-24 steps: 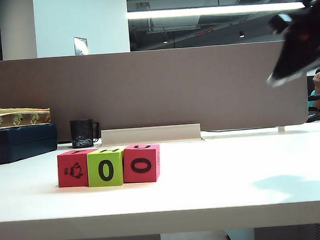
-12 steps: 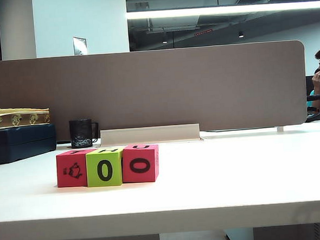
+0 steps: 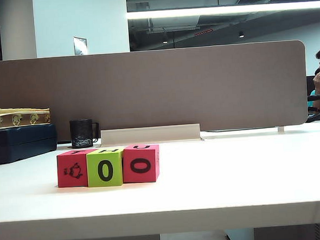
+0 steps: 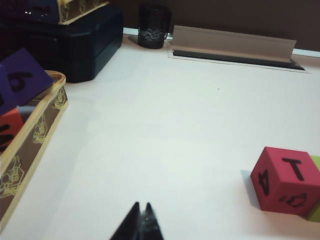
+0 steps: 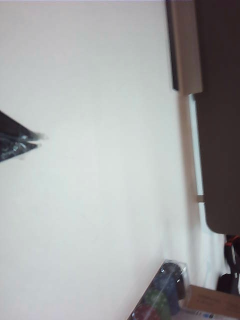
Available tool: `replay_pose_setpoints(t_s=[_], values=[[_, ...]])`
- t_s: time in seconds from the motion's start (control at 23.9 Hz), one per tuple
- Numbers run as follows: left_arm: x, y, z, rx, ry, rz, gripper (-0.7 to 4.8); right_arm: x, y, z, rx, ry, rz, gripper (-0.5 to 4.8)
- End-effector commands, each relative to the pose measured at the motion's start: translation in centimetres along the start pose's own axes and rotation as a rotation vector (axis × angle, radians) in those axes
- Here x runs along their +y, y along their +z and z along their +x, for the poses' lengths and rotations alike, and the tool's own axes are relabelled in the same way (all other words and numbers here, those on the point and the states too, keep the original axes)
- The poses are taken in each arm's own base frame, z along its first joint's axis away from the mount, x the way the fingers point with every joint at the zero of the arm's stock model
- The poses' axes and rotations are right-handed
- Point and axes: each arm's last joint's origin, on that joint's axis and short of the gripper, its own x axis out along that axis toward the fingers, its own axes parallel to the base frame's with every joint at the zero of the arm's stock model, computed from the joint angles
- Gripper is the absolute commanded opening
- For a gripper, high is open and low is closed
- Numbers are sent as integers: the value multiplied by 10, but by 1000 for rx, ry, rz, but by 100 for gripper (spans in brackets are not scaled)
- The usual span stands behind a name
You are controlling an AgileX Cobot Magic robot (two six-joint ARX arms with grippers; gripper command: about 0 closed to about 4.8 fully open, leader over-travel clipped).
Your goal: Select the appropriate blocks from the scattered letter blocks on the table and arrange them in a row to spell out "THU".
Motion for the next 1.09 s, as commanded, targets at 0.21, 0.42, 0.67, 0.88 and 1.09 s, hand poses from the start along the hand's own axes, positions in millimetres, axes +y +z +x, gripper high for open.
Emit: replay_pose_setpoints(t_s=[0.21,0.42,0.67,0.88,1.09], values=[[0,1,0,-7,-3,-2,-5,-1,-10,-3,72,-4,-111,-5],[0,1,0,-8,-3,-2,-5,-1,-10,-3,74,7,-113,-5],[0,1,0,-8,-3,-2,-5,-1,-9,-3,67,8,-86,-5],[0,1,0,-8,-3,-2,-5,-1,-9,-3,67,7,-86,-5],[0,1,0,-8,-3,-2,-5,-1,-9,-3,67,7,-86,-5]])
